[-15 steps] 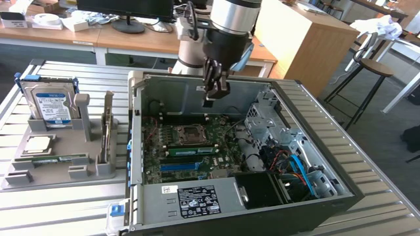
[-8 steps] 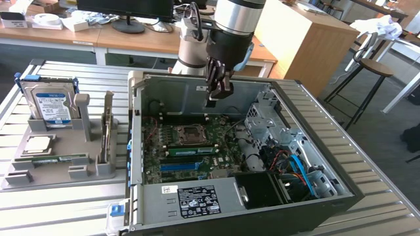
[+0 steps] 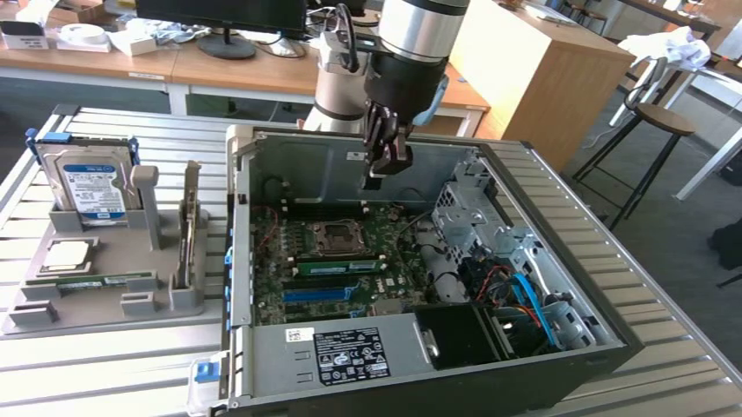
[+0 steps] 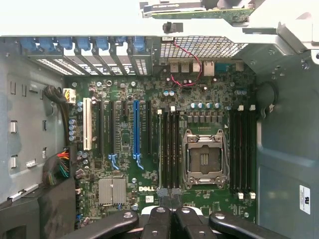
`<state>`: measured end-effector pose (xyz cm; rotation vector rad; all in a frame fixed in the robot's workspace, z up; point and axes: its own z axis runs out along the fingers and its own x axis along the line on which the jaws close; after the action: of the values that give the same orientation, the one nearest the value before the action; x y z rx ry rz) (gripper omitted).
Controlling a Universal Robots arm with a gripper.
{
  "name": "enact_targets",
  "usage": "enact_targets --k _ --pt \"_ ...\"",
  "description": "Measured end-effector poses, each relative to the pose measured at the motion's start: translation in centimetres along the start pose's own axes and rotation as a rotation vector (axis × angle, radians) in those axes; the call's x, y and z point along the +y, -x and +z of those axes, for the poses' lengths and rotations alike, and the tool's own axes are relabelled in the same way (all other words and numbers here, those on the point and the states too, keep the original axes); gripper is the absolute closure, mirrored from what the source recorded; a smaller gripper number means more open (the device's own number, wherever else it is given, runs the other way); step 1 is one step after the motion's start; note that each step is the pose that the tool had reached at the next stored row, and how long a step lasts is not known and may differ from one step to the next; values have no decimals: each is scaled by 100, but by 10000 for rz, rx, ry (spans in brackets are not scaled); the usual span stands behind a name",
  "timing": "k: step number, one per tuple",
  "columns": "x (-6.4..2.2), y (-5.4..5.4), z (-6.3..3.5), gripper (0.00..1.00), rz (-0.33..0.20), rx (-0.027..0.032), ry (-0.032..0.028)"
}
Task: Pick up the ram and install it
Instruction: 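Press down the ram until it locks into place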
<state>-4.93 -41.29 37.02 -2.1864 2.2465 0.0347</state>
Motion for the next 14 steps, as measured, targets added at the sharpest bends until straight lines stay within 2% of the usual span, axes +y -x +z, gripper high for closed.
enact_targets --k 5,14 --pt "2 0 0 90 148 -3 -11" --pt "11 0 0 90 1017 -12 -47"
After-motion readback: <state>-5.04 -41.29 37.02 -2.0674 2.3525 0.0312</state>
